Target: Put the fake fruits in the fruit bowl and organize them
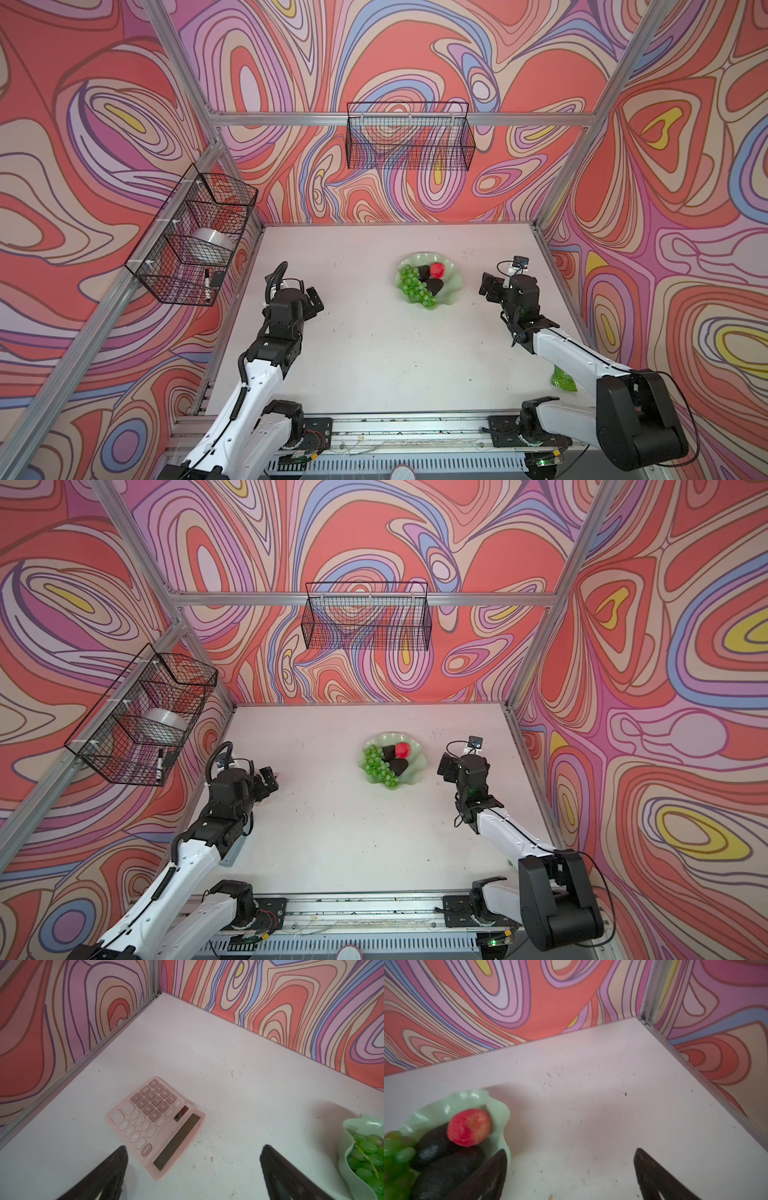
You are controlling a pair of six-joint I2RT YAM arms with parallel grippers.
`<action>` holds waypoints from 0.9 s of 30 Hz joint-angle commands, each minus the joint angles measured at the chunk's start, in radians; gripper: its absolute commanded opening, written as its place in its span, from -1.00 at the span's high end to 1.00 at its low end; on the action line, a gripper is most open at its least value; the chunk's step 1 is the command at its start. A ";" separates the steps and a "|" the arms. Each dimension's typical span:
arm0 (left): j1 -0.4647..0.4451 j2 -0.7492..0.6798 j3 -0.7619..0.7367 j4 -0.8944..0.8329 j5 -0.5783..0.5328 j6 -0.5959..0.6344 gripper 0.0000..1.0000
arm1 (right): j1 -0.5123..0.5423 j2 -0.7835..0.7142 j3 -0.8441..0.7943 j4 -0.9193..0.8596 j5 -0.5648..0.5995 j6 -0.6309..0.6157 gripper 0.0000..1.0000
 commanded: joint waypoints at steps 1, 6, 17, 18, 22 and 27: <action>0.005 0.009 -0.107 0.222 -0.096 0.103 -1.00 | -0.005 0.021 -0.039 0.172 0.146 -0.042 -0.97; 0.005 0.081 -0.168 0.399 -0.107 0.229 -1.00 | -0.037 0.136 -0.096 0.415 0.152 -0.083 -0.97; 0.017 0.383 -0.228 0.825 0.035 0.407 -1.00 | -0.102 0.349 -0.113 0.706 0.014 -0.160 -0.97; 0.018 0.412 -0.219 0.850 0.047 0.410 -1.00 | -0.108 0.371 -0.103 0.705 0.002 -0.155 -0.97; 0.050 0.581 -0.171 0.978 0.071 0.446 -1.00 | -0.113 0.482 -0.094 0.801 -0.057 -0.185 -0.97; 0.069 0.678 -0.128 0.961 0.082 0.423 -1.00 | -0.113 0.473 -0.069 0.733 -0.052 -0.176 -0.96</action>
